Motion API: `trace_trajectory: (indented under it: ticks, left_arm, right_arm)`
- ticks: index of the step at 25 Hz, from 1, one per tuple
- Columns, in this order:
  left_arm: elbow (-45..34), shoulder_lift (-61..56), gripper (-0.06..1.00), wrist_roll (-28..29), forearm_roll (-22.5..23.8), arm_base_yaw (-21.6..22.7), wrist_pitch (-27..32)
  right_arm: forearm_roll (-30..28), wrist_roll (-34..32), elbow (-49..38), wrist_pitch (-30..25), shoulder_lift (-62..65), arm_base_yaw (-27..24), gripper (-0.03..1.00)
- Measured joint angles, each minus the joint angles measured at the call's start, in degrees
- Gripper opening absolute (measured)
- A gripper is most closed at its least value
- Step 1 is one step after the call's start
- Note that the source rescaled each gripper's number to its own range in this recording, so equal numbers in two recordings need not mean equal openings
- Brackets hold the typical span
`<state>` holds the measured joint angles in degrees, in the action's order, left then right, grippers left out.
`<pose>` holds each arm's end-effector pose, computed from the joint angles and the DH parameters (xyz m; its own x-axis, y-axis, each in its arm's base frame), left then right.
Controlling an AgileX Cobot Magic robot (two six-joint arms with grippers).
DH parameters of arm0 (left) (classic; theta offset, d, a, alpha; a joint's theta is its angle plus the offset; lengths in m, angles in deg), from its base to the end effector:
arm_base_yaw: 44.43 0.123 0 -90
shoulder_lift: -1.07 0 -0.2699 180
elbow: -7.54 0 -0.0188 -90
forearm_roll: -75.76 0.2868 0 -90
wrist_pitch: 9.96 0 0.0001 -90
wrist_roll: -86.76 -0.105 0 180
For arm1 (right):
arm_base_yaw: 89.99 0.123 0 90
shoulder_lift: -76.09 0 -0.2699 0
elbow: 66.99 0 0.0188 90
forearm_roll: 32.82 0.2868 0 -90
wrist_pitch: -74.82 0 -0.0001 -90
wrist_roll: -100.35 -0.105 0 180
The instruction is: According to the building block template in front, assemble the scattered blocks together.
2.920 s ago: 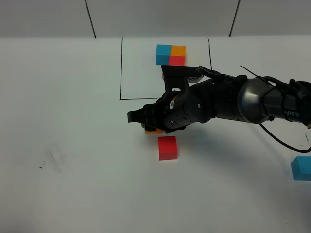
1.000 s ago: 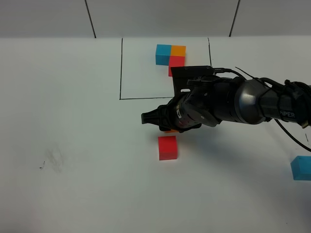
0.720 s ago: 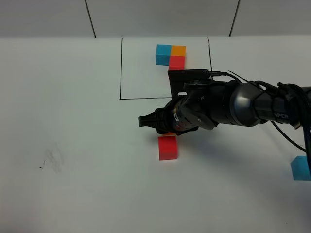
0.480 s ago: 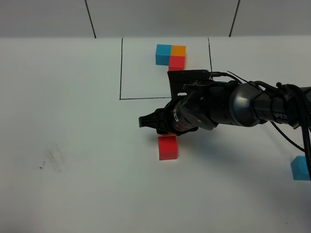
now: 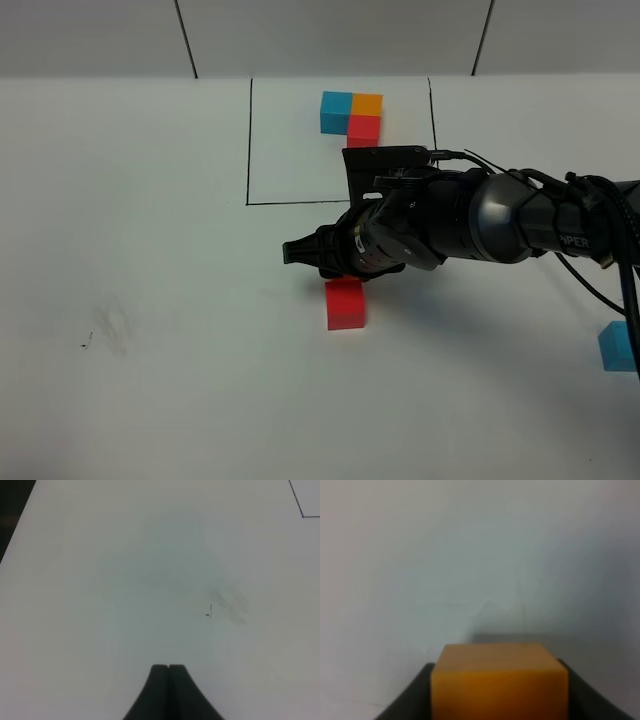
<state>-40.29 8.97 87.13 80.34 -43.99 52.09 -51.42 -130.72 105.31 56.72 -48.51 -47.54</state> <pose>0.0517 0.0078 0.2883 -0.4668 0.0274 -0.8839 -0.0556 0.9966 0.0603 0.3250 0.2832 0.0760 -0.8799 -0.0639 -0.4708 -0.1808 0.9614 0.2074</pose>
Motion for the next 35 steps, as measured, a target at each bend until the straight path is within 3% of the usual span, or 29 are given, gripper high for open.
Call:
trace_trajectory:
  ticks: [35]
  left_arm:
    - [0.0,0.0,0.0,0.0,0.0,0.0,0.0]
  right_arm:
    - [0.4,-0.4,0.2,1.5,-3.0,0.0,0.45]
